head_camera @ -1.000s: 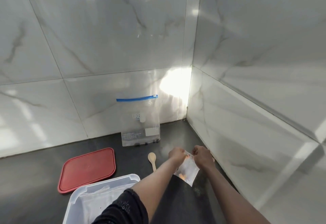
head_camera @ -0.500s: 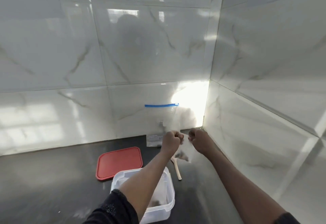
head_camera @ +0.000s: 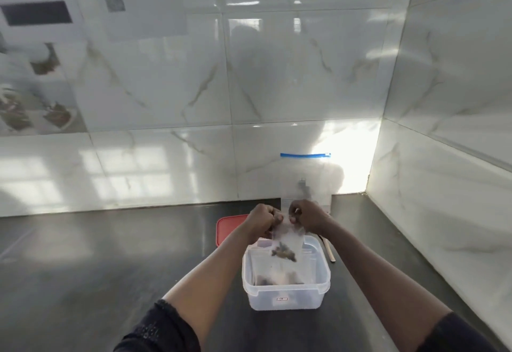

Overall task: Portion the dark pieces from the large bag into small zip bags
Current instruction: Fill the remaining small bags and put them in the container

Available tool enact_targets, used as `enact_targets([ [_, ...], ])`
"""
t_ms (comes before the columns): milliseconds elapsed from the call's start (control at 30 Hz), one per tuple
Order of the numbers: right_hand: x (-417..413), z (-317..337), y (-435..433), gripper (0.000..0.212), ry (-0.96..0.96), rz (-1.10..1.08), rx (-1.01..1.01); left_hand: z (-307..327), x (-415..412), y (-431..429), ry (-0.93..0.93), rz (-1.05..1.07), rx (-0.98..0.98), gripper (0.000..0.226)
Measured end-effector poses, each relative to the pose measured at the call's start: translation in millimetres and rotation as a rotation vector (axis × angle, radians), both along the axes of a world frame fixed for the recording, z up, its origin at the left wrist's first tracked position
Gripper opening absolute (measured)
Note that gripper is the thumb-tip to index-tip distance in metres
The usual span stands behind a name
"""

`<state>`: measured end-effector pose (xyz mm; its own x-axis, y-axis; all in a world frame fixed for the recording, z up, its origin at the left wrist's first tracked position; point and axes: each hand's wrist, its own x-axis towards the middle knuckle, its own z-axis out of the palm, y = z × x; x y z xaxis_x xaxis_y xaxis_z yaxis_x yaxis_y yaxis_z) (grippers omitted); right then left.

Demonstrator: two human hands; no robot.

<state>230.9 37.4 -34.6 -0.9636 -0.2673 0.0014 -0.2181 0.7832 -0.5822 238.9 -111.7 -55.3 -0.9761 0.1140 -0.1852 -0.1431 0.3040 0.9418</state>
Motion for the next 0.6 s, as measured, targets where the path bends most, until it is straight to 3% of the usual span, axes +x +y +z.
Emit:
enact_targets([
  [100,10,-8,-9,0.033,-0.078,0.103,0.136,-10,15,-17,-0.128,-0.162,0.018,0.026],
  [333,26,-34,-21,0.024,-0.153,0.187,0.375,-44,28,-14,-0.201,-0.183,-0.216,0.032],
  [500,23,-46,-23,0.015,-0.205,0.16,0.486,-47,20,-7,-0.089,-0.201,-0.512,0.018],
  [600,14,-41,-23,0.009,-0.18,0.147,0.443,-36,9,-13,-0.021,-0.191,-0.47,0.017],
])
